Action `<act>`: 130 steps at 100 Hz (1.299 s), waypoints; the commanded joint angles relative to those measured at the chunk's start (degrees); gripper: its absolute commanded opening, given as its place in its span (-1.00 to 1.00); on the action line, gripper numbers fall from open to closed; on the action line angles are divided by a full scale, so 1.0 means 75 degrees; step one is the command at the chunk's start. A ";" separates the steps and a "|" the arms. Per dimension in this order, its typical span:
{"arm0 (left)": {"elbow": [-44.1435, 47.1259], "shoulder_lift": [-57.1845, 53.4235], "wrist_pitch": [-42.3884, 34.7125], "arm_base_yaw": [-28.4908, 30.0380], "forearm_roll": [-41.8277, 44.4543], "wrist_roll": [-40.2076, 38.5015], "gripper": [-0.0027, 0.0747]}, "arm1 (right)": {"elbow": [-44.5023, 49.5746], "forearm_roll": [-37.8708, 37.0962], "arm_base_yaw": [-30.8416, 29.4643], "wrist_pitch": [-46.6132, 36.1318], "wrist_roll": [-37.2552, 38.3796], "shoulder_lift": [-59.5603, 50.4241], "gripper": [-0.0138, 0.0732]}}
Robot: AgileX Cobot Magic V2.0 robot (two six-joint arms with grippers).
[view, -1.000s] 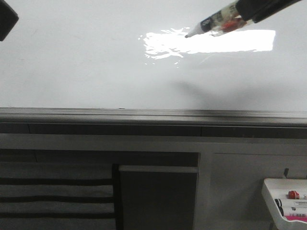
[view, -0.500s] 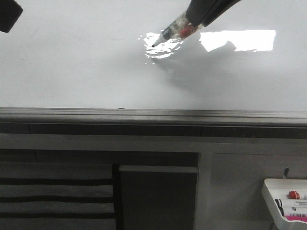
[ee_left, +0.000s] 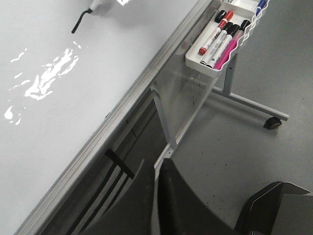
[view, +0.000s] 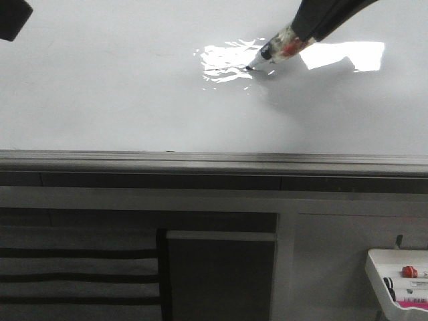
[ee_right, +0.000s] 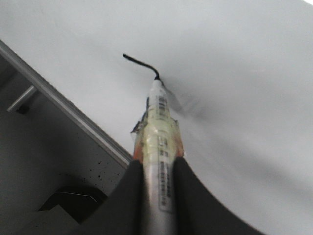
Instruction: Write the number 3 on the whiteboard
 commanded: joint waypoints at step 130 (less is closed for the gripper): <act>-0.0211 0.0434 -0.1023 0.0017 -0.0134 0.0011 -0.98 | 0.0413 -0.0054 0.2476 -0.1103 -0.2534 -0.0815 -0.85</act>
